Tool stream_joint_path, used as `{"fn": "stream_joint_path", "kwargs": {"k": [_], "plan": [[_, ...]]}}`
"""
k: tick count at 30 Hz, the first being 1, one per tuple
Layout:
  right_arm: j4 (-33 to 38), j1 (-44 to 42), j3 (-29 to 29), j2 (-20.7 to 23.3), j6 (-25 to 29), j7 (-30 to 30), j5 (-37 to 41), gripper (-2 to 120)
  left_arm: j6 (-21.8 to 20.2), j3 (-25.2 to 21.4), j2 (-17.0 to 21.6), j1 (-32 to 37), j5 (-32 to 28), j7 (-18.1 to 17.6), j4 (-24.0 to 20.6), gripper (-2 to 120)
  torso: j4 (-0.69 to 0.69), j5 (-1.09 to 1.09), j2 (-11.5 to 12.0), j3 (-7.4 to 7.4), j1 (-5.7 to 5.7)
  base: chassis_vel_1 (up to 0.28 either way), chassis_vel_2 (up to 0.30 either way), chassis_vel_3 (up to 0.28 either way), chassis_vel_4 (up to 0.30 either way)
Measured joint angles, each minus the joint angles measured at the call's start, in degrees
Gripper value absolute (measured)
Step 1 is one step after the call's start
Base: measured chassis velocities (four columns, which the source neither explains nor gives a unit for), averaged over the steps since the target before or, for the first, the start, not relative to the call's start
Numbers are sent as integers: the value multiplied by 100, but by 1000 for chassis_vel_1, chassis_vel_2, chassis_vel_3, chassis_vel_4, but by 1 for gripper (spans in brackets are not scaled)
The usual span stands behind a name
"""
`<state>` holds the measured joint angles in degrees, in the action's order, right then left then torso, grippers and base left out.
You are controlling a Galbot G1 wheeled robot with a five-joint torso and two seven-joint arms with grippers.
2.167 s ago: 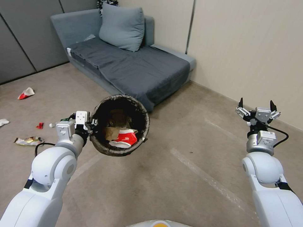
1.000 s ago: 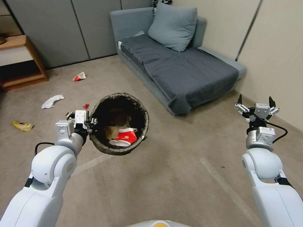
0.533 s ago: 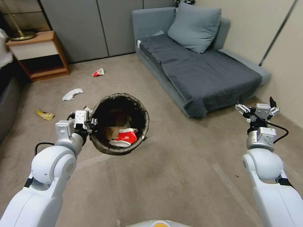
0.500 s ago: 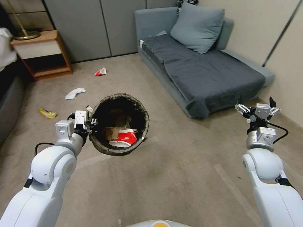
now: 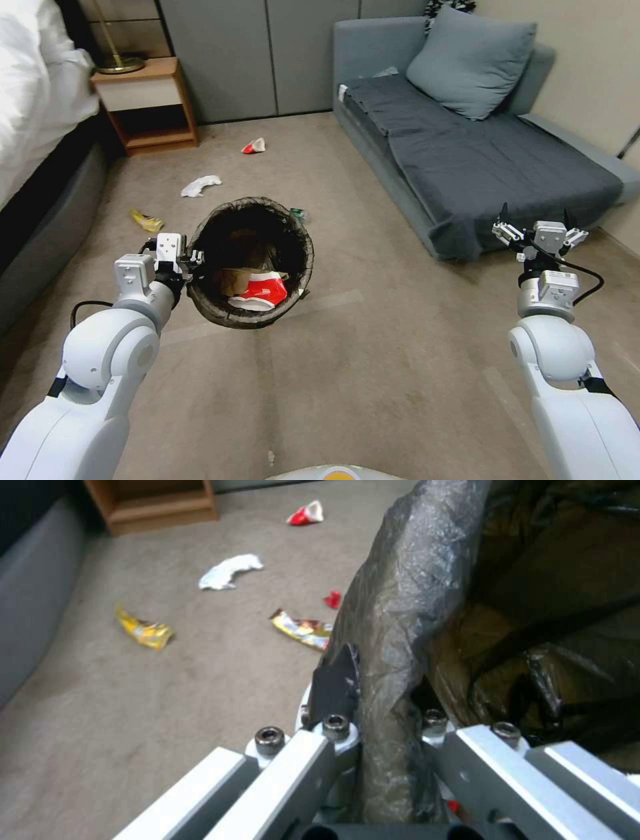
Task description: Pick up the trash bin, then pick up the garbage from the floor and place it into the trash bin.
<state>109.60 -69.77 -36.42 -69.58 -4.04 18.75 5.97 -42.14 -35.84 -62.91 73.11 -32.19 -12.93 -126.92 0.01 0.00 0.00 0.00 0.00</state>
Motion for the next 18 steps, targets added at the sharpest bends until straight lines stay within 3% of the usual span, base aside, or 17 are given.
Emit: {"fn": "stream_joint_path", "kwargs": {"k": [18], "plan": [[-29, -9, -16, 12, 11, -1, -10, 100, 0, 8, -13, -24, -21, -5, 51, 0, 0, 0, 0, 0, 0, 65, 66, 64, 67]]}}
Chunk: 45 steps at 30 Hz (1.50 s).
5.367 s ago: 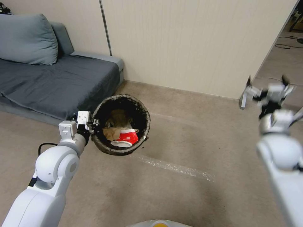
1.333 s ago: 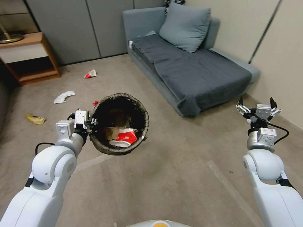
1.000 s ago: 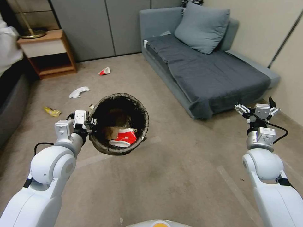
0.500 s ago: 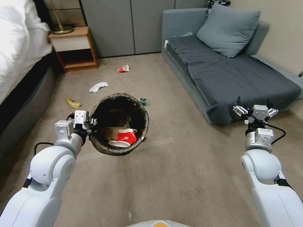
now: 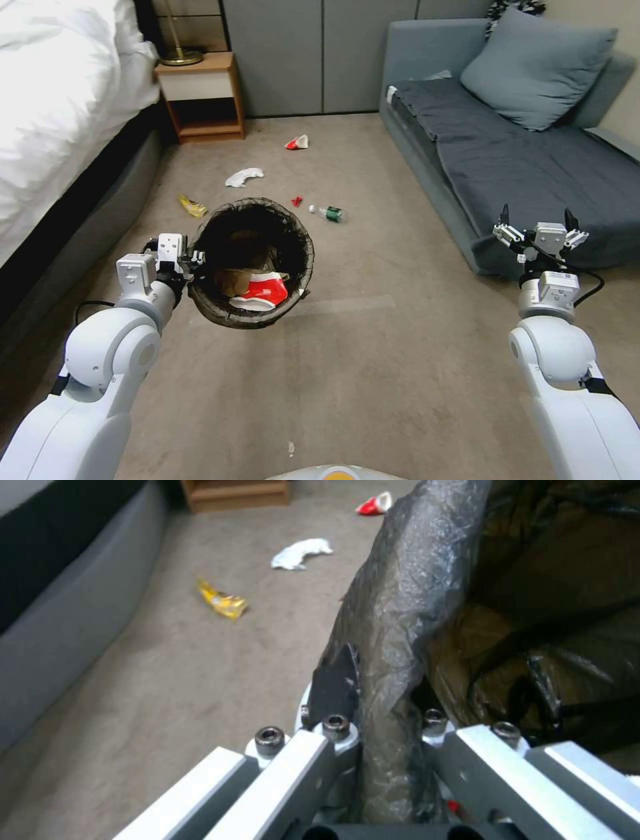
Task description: Pick up the trash bin, then pick up the garbage from the floor and place it into the trash bin.
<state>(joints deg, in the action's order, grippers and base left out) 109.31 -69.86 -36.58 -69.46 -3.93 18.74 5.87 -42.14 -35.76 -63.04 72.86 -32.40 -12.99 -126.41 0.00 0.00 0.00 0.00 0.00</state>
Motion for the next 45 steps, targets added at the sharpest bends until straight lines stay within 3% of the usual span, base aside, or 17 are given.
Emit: {"fn": "stream_joint_path", "kwargs": {"k": [45], "plan": [[245, -353, -17, -120, 9, -268, -15, 100, 0, 94, -45, -23, 34, -78, 86, 0, 0, 0, 0, 1, 0, 8, 7, 10, 7]]}}
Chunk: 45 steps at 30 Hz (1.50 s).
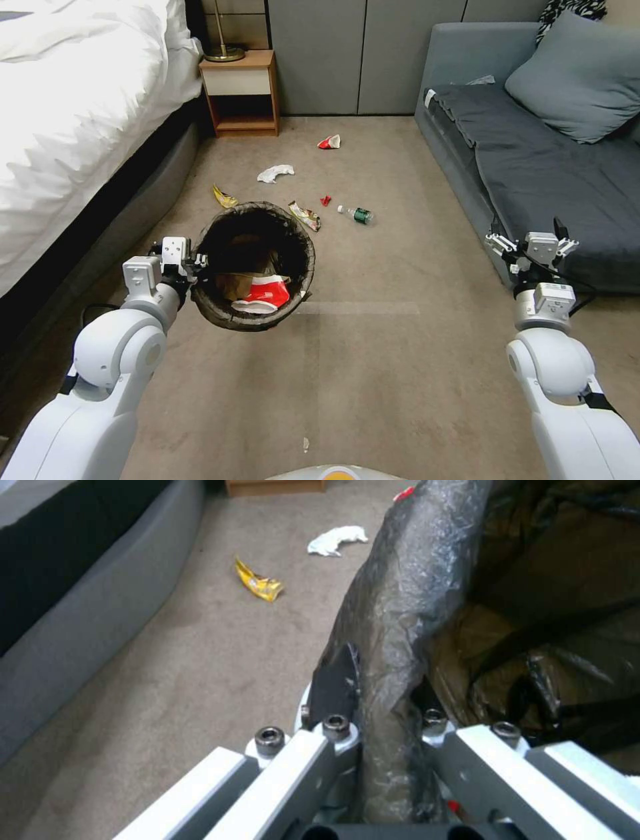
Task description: Pick up the trash bin, then pick up the garbage from the floor and place it into the trash bin.
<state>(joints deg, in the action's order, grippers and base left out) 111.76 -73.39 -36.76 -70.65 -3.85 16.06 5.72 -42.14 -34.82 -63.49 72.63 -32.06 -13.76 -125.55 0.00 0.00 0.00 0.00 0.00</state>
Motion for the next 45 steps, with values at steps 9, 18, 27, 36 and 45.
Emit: {"fn": "stream_joint_path", "kwargs": {"k": [9, 18, 27, 36, 45], "plan": [[32, -88, 18, -21, 30, -5, -8, 100, 0, 37, -34, 32, 5, -45, -40, 0, -1, 0, 0, 0, 0, -32, 41, 36, -34], [41, -133, 28, -18, 37, -5, -8, 100, 0, 30, -1, -10, -15, -44, -53, 0, 1, 0, 0, 0, 0, -111, 92, 104, -112], [33, -124, 28, -19, 38, 1, -13, 100, 0, -2, 9, -6, -11, -23, -54, 0, 0, -1, 0, 0, 0, -110, 103, 111, -106], [20, -121, 39, -20, 38, 5, -15, 100, 0, -2, 3, -21, -6, -14, -33, 0, 0, -1, 0, 0, 0, -109, 102, 104, -117], [5, -108, 63, -19, 34, -10, -18, 100, 0, -11, 10, -51, -29, -23, -18, 0, 0, 0, 0, -1, 0, -102, 111, 97, -98]]}}
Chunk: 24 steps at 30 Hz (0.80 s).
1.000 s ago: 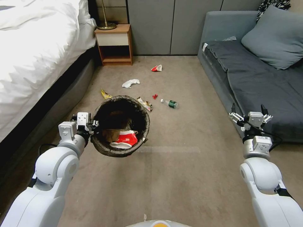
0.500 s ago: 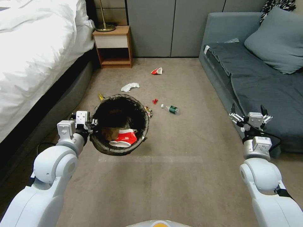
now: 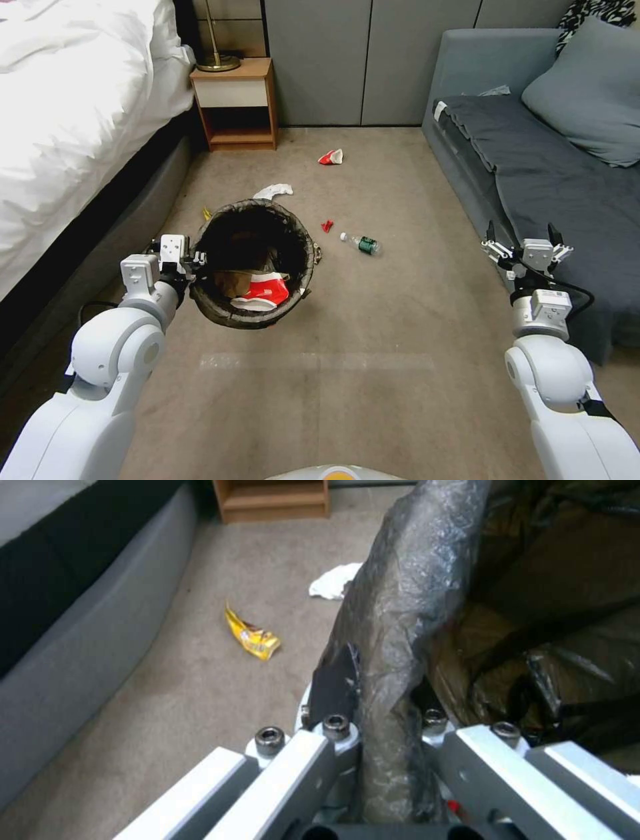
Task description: Pick up the trash bin, then pick up the garbage from the floor and place it into the trash bin.
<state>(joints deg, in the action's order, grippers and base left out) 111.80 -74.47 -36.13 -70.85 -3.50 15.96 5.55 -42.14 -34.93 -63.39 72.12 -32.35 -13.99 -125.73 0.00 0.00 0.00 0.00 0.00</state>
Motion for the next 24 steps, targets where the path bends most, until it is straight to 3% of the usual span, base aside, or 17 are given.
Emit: {"fn": "stream_joint_path", "kwargs": {"k": [24], "plan": [[-8, 15, -6, 22, -32, -1, 18, 100, 0, -14, 18, -23, -41, -10, 18, 0, 0, 0, 0, 0, 0, -124, 119, 128, -131]]}}
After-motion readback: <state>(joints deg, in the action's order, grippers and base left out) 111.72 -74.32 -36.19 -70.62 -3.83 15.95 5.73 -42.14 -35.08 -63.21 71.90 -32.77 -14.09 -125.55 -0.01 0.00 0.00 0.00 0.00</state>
